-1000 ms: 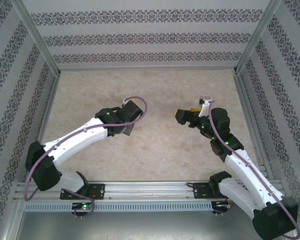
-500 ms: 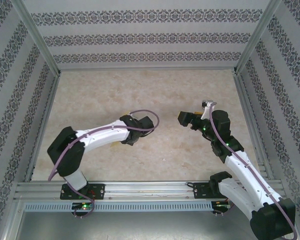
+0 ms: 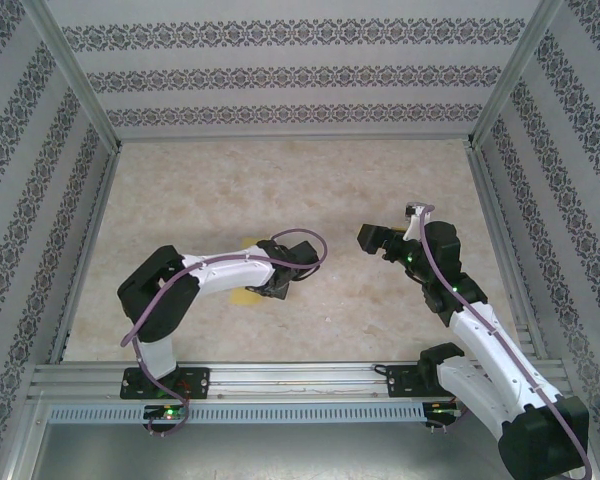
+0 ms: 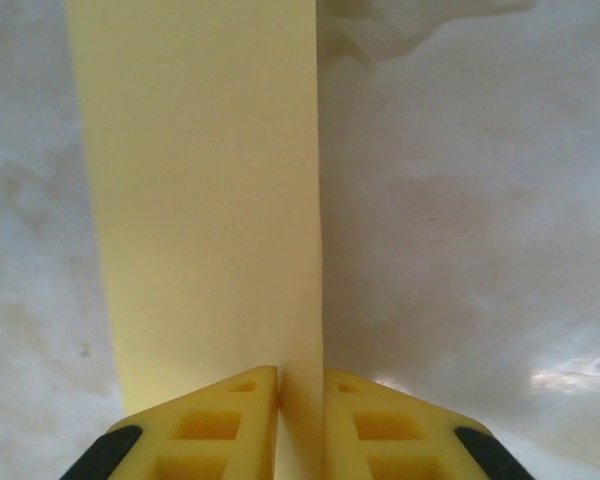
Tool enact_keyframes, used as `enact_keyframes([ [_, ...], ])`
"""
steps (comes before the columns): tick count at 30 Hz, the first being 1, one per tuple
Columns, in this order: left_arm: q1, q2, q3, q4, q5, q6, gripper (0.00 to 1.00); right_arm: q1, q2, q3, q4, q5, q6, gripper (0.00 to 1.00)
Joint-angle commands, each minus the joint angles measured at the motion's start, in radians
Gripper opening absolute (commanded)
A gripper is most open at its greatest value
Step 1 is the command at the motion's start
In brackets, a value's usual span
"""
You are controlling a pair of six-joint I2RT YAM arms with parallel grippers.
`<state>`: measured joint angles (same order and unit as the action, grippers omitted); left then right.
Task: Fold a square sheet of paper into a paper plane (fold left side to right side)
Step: Turn over the paper at the center of the table.
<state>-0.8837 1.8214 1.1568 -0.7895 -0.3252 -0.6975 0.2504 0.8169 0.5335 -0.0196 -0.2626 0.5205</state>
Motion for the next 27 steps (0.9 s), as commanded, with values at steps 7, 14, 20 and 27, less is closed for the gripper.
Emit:
enact_keyframes([
  [7, -0.011, 0.007, -0.01, 0.131, 0.124, -0.021, 0.29, -0.018, 0.009, -0.02, 0.005, -0.032, 0.013, 0.98],
  [14, 0.007, -0.017, -0.024, 0.216, 0.229, -0.016, 0.38, -0.032, 0.053, -0.012, -0.016, -0.074, 0.025, 0.98],
  [20, 0.041, -0.126, -0.065, 0.313, 0.292, 0.018, 0.42, -0.037, 0.116, 0.005, -0.02, -0.137, 0.056, 0.98],
  [27, 0.163, -0.358, -0.187, 0.442, 0.348, 0.097, 0.46, -0.004, 0.255, 0.042, 0.0, -0.253, 0.126, 0.84],
])
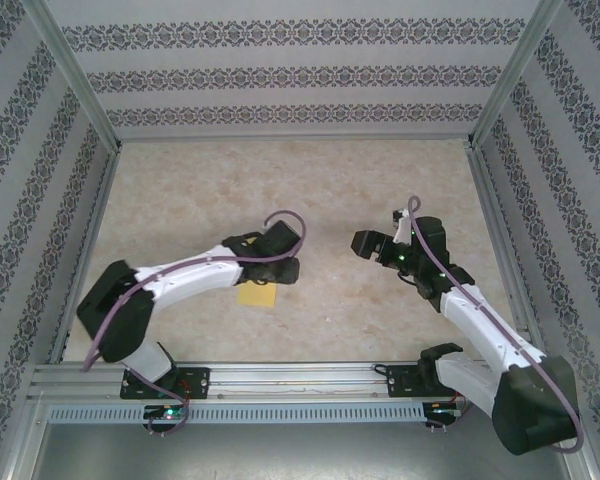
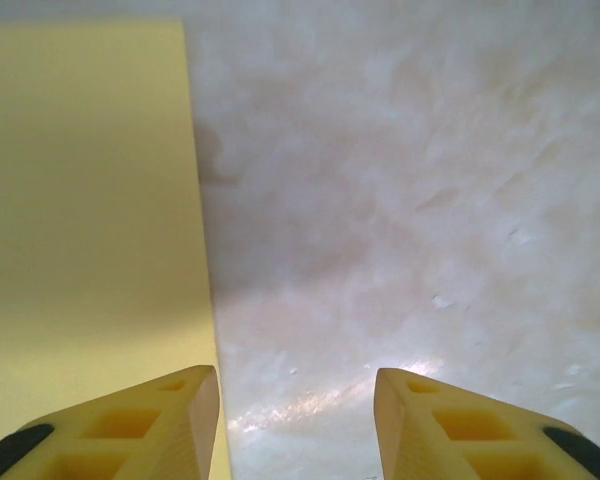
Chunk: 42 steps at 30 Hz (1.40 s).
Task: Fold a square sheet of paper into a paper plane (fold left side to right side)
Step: Turn over the paper at the center of the table, then move the paper to the center of the table.
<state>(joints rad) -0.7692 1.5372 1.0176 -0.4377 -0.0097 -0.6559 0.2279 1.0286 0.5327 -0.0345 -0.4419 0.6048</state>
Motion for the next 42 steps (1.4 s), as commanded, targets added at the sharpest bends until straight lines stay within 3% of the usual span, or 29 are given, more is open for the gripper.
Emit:
enact_keyframes([
  [1, 0.074, -0.114, -0.074, 0.116, 0.039, 0.063, 0.47, 0.036, 0.072, 0.052, 0.019, -0.08, 0.049, 0.81],
  [6, 0.18, -0.295, -0.211, 0.241, 0.027, 0.055, 0.55, 0.159, 0.227, 0.122, 0.034, -0.075, 0.056, 0.72],
  [9, 0.218, -0.398, -0.292, 0.287, -0.02, 0.041, 0.66, 0.228, 0.334, 0.178, 0.048, -0.073, 0.076, 0.65],
  [18, 0.284, -0.634, -0.438, 0.258, -0.13, 0.019, 0.8, 0.406, 0.66, 0.363, 0.117, -0.097, 0.143, 0.47],
  [31, 0.318, -0.695, -0.454, 0.195, -0.173, 0.027, 0.84, 0.487, 0.896, 0.505, 0.166, -0.124, 0.199, 0.03],
  [42, 0.329, -0.702, -0.443, 0.147, -0.178, 0.023, 0.84, 0.488, 0.959, 0.516, 0.122, -0.111, 0.175, 0.0],
])
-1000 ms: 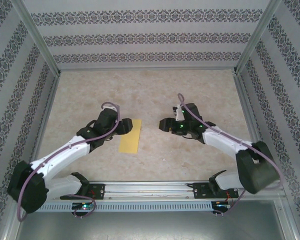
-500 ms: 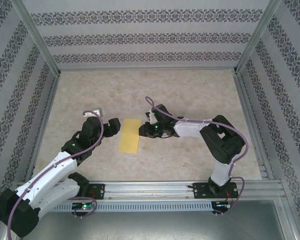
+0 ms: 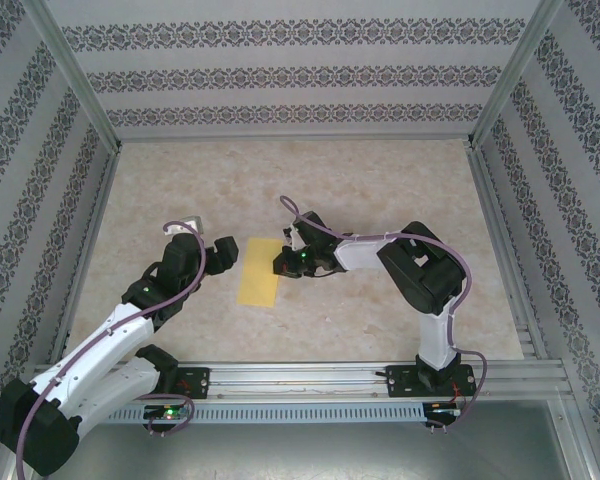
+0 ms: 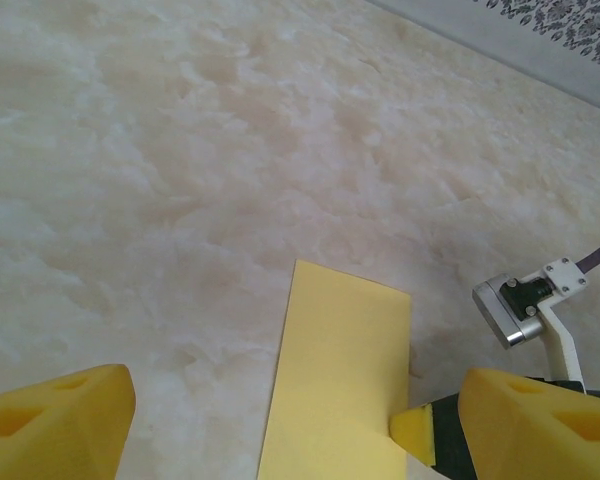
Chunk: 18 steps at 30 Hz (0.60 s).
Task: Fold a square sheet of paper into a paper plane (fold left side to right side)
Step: Move the paper to the center of the table.
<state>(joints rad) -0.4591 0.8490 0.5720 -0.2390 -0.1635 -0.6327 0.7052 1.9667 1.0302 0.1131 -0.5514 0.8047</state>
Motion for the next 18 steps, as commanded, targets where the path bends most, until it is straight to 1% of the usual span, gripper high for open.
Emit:
enact_keyframes([
  [1, 0.02, -0.016, 0.005, -0.058, -0.024, -0.001, 0.84, 0.009, 0.021, 0.016, -0.04, 0.003, -0.036, 0.0],
  [6, 0.041, -0.019, 0.019, -0.071, 0.016, 0.003, 0.83, -0.006, 0.012, -0.002, -0.115, 0.024, -0.097, 0.0],
  [8, 0.056, -0.016, 0.017, -0.062, 0.05, -0.005, 0.8, -0.018, 0.002, -0.016, -0.138, 0.024, -0.126, 0.0],
  [14, 0.11, 0.029, -0.01, 0.017, 0.234, -0.042, 0.68, -0.064, -0.039, -0.066, -0.174, 0.017, -0.188, 0.0],
  [18, 0.113, 0.104, 0.005, 0.031, 0.32, -0.037, 0.63, -0.093, -0.07, -0.093, -0.191, 0.01, -0.225, 0.0],
])
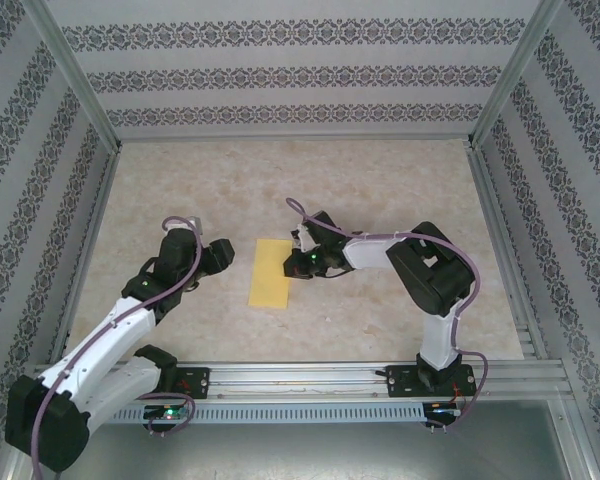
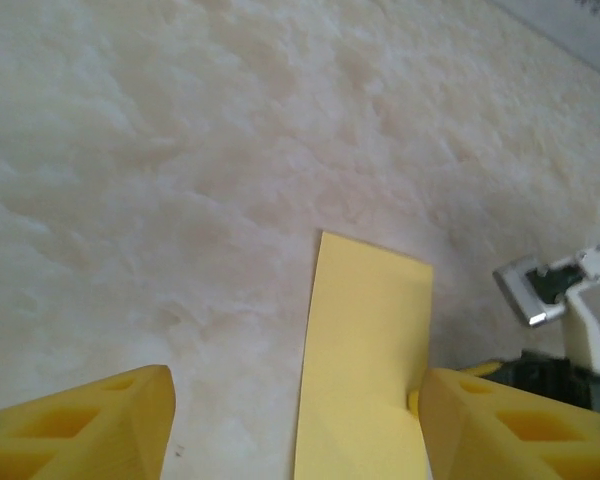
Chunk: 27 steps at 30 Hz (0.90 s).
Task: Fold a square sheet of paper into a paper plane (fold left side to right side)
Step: Move the paper to the center of the table, then third fold the triangle at the center of the table.
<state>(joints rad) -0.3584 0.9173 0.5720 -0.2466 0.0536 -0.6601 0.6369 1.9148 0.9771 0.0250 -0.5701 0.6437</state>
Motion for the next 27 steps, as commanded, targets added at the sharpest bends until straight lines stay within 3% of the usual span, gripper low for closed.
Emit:
enact_keyframes([
  [1, 0.012, 0.058, 0.008, 0.046, 0.128, -0.01, 0.62, -0.031, -0.025, -0.045, -0.108, 0.029, -0.073, 0.0],
  [9, 0.012, 0.23, 0.037, 0.098, 0.304, -0.033, 0.55, -0.045, -0.048, -0.066, -0.113, 0.008, -0.114, 0.0],
  [20, 0.012, 0.488, 0.055, 0.314, 0.487, -0.093, 0.48, -0.045, -0.044, -0.069, -0.102, -0.002, -0.108, 0.0],
  [27, 0.011, 0.603, 0.079, 0.345, 0.535, -0.098, 0.45, -0.045, -0.04, -0.067, -0.101, -0.001, -0.105, 0.0],
])
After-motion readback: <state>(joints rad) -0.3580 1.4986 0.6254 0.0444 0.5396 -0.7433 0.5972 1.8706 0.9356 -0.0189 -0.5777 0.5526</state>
